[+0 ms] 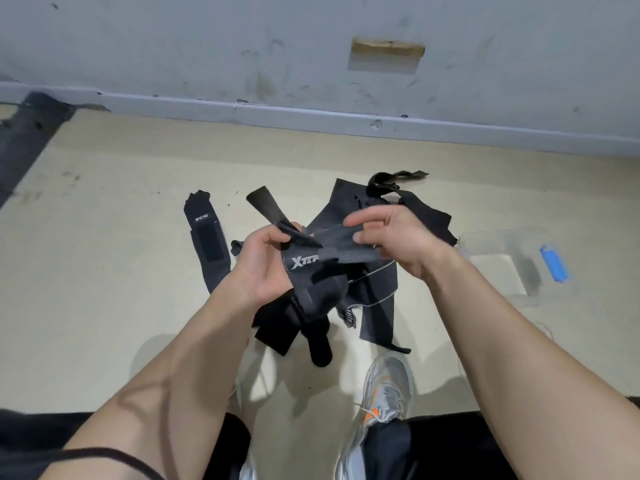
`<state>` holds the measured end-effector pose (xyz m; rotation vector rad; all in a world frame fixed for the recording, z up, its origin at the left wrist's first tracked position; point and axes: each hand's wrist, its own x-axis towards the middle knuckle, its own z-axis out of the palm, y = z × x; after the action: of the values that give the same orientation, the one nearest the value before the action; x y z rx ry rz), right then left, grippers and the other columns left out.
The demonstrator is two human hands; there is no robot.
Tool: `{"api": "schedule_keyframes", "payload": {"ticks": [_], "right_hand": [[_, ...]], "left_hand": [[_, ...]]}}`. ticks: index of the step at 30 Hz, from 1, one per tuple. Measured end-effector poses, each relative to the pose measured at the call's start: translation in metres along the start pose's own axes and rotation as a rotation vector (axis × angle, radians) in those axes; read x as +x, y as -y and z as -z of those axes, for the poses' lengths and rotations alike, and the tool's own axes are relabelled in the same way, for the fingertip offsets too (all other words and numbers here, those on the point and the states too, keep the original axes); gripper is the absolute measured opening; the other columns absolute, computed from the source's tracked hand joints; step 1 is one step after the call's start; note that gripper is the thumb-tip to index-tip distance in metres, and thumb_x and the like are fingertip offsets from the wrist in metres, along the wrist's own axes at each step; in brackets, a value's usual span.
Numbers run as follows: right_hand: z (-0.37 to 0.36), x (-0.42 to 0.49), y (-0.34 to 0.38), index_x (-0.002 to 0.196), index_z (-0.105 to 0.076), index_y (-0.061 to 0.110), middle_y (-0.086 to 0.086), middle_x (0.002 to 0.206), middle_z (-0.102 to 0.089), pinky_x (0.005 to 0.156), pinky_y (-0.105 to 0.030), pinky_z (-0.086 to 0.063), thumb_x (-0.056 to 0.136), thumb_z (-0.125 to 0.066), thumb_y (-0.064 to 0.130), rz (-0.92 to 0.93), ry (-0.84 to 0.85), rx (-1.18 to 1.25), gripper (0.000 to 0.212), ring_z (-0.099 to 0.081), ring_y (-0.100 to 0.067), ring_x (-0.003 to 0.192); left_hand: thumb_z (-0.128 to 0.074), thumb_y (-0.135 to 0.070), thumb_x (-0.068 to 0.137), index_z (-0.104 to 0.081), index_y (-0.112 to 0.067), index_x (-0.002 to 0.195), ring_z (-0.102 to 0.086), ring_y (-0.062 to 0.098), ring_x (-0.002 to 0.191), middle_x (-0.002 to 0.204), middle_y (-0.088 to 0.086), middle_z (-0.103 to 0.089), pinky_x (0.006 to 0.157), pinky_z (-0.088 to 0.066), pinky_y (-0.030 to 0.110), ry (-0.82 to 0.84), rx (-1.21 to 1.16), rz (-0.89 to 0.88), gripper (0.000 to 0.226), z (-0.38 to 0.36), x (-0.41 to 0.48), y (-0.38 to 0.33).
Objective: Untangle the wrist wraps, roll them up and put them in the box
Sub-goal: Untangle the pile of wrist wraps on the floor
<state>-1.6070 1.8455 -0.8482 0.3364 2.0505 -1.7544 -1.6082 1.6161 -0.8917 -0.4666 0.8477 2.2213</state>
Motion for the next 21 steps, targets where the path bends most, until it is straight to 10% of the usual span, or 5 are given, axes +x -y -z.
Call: {"api": "schedule_keyframes", "payload": {"ticks": [3,7,13,17,21], "right_hand": [[-0.005,-0.007,-0.023,0.088,-0.078,0.013,0.012,0.054,-0.058,0.063,-0.018,-0.045,0.084,-0.059,-0.017,-0.027,0.124,-0.156,0.036,-0.052,-0.003,0.053],[-0.012,-0.014,-0.054,0.072,-0.066,0.014,-0.006,0.069,-0.061,0.073,-0.032,-0.053,0.086,-0.050,-0.009,-0.231,0.116,-0.033,0.031,-0.061,-0.018,0.061],[-0.022,0.003,-0.091,0.080,-0.074,0.006,-0.011,0.079,-0.074,0.061,-0.029,-0.055,0.101,-0.048,0.051,-0.608,0.032,0.382,0.056,-0.068,-0.022,0.059],[-0.041,0.018,-0.096,0.109,-0.074,0.008,-0.011,0.097,-0.078,0.079,-0.039,-0.063,0.095,-0.067,0.024,-0.679,-0.132,0.575,0.022,-0.075,-0.027,0.091],[-0.043,0.023,-0.097,0.125,-0.069,0.009,-0.011,0.109,-0.078,0.087,-0.039,-0.060,0.092,-0.071,0.013,-0.616,-0.110,0.646,0.033,-0.075,-0.027,0.099]], "left_hand": [[-0.059,-0.011,0.077,-0.059,-0.012,0.105,-0.061,0.031,0.101,0.110,0.013,-0.061,0.101,-0.049,0.044,-0.116,0.143,0.076,0.028,0.012,0.009,0.007],[-0.060,-0.011,0.090,-0.070,-0.007,0.098,-0.071,0.025,0.080,0.096,0.013,-0.072,0.076,-0.057,0.035,-0.258,0.415,0.072,0.013,0.018,0.009,0.022],[-0.073,-0.024,0.061,-0.055,-0.014,0.117,-0.051,0.033,0.103,0.115,0.013,-0.052,0.092,-0.039,0.043,-0.068,0.692,0.226,0.059,0.039,0.001,0.031],[-0.057,-0.012,0.072,-0.063,0.011,0.115,-0.068,0.033,0.099,0.106,0.020,-0.068,0.087,-0.056,0.036,0.028,0.784,0.306,0.049,0.046,-0.013,0.035],[-0.054,-0.007,0.069,-0.077,-0.006,0.083,-0.072,0.024,0.078,0.086,0.012,-0.074,0.072,-0.057,0.029,0.040,0.787,0.373,0.026,0.041,-0.020,0.035]]}}
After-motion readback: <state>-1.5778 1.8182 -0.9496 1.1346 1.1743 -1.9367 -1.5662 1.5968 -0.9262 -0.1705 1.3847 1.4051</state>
